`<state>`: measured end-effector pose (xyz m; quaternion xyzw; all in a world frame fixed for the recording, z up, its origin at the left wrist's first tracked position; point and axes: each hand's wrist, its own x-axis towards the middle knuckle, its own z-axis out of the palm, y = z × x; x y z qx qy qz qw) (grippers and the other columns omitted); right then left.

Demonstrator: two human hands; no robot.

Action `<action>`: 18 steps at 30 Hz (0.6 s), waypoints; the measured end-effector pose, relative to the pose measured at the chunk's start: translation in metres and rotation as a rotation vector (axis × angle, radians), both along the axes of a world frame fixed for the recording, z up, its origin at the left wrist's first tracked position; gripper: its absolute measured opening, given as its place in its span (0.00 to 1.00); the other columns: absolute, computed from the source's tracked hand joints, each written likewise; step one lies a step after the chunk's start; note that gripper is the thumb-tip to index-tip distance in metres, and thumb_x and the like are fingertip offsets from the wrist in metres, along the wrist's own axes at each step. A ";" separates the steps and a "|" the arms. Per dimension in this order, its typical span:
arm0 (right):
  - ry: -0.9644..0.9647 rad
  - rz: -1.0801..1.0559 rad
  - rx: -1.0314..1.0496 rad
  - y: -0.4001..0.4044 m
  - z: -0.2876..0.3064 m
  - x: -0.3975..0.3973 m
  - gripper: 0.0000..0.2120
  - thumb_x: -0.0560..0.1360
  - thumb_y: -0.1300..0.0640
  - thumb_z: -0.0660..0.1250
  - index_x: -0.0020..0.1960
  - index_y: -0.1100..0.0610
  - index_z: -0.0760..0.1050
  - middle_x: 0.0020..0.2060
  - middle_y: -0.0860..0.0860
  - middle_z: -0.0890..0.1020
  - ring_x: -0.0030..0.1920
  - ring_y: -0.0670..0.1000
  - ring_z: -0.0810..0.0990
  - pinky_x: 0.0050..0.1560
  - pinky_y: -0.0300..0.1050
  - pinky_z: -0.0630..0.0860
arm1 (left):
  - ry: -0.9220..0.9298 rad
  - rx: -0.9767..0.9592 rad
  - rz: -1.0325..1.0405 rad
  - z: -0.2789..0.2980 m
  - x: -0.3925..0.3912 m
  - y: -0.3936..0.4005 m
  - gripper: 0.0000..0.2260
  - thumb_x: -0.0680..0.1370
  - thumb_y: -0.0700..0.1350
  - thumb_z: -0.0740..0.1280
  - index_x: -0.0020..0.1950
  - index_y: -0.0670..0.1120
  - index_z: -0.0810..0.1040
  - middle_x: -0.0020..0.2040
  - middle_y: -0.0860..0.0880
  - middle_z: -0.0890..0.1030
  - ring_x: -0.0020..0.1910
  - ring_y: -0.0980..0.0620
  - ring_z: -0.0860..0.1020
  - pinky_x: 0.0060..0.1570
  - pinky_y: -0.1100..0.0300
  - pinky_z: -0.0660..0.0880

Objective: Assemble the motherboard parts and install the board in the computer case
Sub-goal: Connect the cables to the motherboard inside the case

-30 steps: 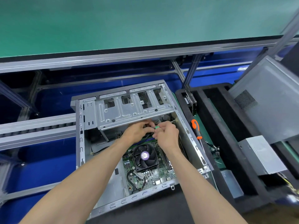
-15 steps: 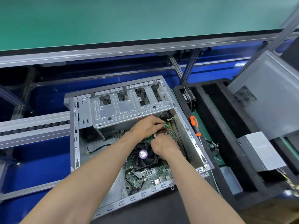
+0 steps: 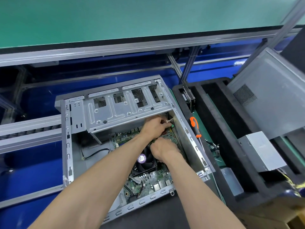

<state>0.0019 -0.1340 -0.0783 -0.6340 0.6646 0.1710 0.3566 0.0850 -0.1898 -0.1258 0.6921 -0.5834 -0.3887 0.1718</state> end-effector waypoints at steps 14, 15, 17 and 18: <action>0.029 0.012 -0.017 0.001 0.000 0.001 0.21 0.80 0.55 0.54 0.69 0.61 0.69 0.68 0.60 0.73 0.67 0.62 0.72 0.58 0.53 0.70 | 0.055 -0.033 -0.017 0.008 -0.003 0.004 0.04 0.77 0.50 0.69 0.47 0.51 0.81 0.44 0.53 0.83 0.39 0.57 0.77 0.30 0.73 0.65; 0.028 0.011 -0.018 0.001 0.000 0.000 0.21 0.80 0.55 0.54 0.70 0.61 0.69 0.68 0.61 0.73 0.67 0.62 0.72 0.59 0.54 0.70 | 0.050 -0.040 -0.027 0.008 -0.003 0.004 0.04 0.77 0.50 0.69 0.47 0.51 0.81 0.44 0.52 0.83 0.39 0.57 0.77 0.31 0.72 0.66; 0.024 0.010 -0.018 0.001 0.000 0.000 0.21 0.80 0.55 0.54 0.70 0.61 0.68 0.68 0.61 0.73 0.67 0.62 0.72 0.60 0.54 0.70 | 0.029 -0.045 -0.054 0.009 -0.003 0.004 0.03 0.77 0.49 0.70 0.46 0.51 0.80 0.44 0.51 0.83 0.39 0.55 0.78 0.33 0.68 0.69; 0.025 0.011 -0.019 0.001 0.000 0.000 0.21 0.80 0.55 0.53 0.70 0.61 0.68 0.68 0.61 0.73 0.67 0.62 0.72 0.60 0.54 0.70 | 0.020 -0.045 -0.065 0.009 -0.003 0.004 0.02 0.77 0.49 0.70 0.46 0.51 0.80 0.44 0.50 0.83 0.40 0.54 0.78 0.35 0.66 0.71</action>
